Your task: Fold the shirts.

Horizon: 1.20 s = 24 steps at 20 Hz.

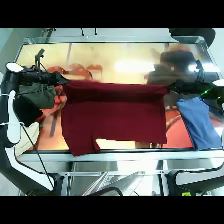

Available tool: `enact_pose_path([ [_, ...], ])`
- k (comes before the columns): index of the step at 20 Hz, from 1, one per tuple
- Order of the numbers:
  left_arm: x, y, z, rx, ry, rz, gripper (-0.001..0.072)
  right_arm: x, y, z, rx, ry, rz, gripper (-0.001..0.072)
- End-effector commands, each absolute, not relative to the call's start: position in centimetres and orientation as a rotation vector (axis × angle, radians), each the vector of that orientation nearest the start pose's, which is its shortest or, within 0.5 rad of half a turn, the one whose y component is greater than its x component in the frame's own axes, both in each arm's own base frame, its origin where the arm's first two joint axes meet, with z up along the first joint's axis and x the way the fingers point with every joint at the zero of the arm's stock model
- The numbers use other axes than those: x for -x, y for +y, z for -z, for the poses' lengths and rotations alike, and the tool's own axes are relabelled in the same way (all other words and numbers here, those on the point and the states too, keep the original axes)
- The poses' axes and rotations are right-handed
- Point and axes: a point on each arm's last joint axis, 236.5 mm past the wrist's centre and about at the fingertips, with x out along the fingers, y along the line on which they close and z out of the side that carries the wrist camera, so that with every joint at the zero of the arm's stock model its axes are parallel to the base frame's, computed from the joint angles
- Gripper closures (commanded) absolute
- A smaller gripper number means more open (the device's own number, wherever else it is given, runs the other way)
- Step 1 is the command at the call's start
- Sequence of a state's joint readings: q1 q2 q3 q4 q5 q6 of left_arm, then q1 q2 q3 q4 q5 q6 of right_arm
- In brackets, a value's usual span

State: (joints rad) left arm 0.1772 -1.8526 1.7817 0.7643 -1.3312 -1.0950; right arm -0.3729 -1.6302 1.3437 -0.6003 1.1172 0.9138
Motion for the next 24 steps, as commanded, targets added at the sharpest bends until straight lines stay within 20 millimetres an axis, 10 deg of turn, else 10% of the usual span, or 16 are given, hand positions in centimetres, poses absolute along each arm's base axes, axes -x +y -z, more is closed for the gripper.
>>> enact_pose_path([
  [1,-52.2,-5.0,0.7,0.31,1.237,0.495,0.0686,-48.3,-1.9,1.6,-0.524,1.043,-0.396,0.0697],
  [12,-50.2,-5.0,7.9,0.221,1.437,0.434,0.0686,-46.7,0.4,8.8,-0.519,1.228,-0.425,0.0697],
  [23,-49.3,-5.7,7.7,0.23,1.472,0.463,0.0672,-46.6,-0.8,9.9,-0.471,1.255,-0.365,0.0694],
  [24,-49.1,-6.3,7.4,0.245,1.468,0.495,0.041,-46.7,-0.5,9.6,-0.487,1.25,-0.37,0.0684],
])
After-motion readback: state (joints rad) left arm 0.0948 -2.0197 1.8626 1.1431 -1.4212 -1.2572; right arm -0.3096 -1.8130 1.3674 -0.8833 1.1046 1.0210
